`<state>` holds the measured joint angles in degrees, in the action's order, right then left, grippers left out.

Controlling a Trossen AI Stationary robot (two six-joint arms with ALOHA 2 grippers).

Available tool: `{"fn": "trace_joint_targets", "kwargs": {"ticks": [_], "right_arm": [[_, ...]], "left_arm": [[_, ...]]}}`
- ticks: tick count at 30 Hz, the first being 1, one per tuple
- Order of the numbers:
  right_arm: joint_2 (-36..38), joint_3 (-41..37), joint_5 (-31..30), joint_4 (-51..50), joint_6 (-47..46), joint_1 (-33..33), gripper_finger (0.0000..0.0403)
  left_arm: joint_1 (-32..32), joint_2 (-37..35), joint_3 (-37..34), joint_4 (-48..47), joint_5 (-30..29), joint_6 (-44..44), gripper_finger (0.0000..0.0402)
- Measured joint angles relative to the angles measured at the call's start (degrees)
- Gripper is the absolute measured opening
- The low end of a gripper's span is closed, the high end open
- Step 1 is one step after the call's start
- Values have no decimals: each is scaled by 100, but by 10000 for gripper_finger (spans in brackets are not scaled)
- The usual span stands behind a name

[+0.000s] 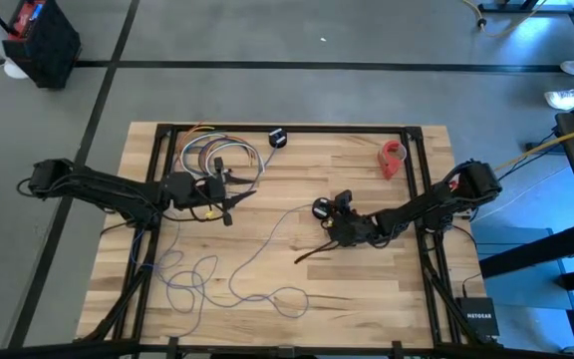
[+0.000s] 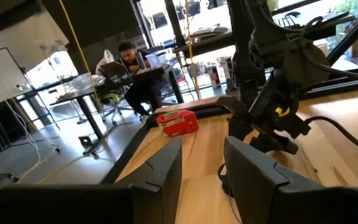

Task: Coil cords
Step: Coil the blue wire onto the spool

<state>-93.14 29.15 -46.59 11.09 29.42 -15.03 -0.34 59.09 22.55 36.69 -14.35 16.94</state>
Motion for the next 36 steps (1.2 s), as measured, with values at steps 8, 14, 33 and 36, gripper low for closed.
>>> {"fn": "trace_joint_targets", "kwargs": {"ticks": [8,14,33,36], "right_arm": [[-13,-11,-41,151,-60,4,32],[63,-22,-20,620,-1039,7,17],[1338,-20,941,2651,-2460,435,5],[1211,-20,1168,3002,-2488,814,4]], "left_arm": [[-17,0,-1,-18,0,-278,114],[-17,0,-1,-20,0,-418,114],[-207,1120,862,-1523,560,-1266,114],[-335,1686,1341,-1992,560,-1232,114]]}}
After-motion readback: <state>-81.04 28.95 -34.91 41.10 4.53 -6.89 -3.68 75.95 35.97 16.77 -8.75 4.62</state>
